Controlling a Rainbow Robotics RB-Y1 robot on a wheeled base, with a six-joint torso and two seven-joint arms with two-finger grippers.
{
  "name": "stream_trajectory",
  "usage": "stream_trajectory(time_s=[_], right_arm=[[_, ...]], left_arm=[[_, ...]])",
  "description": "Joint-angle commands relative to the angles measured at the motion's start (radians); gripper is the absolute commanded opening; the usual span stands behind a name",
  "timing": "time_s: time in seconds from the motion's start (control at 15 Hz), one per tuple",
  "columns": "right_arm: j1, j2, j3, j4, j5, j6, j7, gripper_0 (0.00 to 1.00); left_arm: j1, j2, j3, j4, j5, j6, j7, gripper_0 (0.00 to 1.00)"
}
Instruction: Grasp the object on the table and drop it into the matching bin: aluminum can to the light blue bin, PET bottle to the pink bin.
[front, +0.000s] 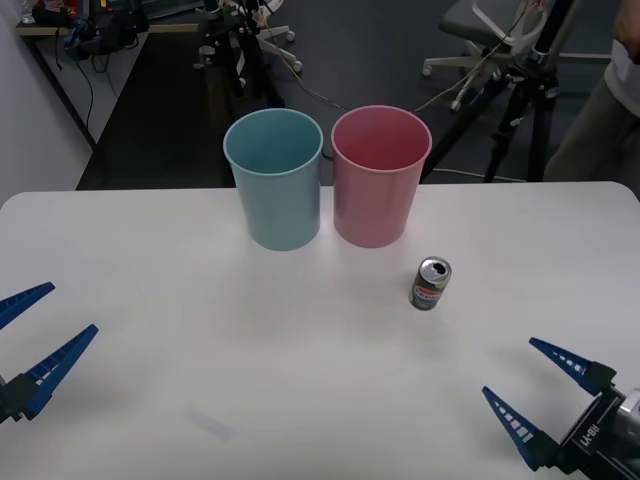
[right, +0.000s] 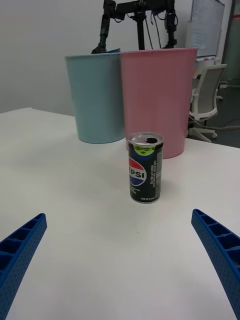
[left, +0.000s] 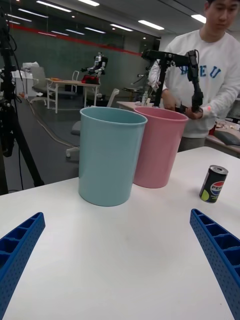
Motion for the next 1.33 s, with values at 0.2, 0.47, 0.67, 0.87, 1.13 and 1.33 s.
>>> stream_trajectory(time_s=[0.2,0.47,0.67,0.87,1.13,1.33], right_arm=[[-0.054,0.012,0.083,0.0,0.001,0.159,0.029,1.0],[-0.103,0.04,0.111,0.031,0.001,0.232,0.044,1.0],[-0.169,0.063,0.111,0.106,0.002,0.239,0.056,1.0],[-0.221,0.088,0.111,0.159,0.019,0.239,0.067,1.0],[-0.259,0.12,0.125,0.172,0.044,0.281,0.078,1.0],[-0.278,0.12,0.151,0.172,0.044,0.326,0.079,1.0]], left_arm=[[0.0,0.0,0.0,0.0,0.0,0.0,0.0,1.0],[0.0,0.0,0.0,0.0,0.0,0.0,0.0,1.0],[0.0,0.0,0.0,0.0,0.0,0.0,0.0,1.0],[0.0,0.0,0.0,0.0,0.0,0.0,0.0,1.0],[0.0,0.0,0.0,0.0,0.0,0.0,0.0,1.0],[0.0,0.0,0.0,0.0,0.0,0.0,0.0,1.0]])
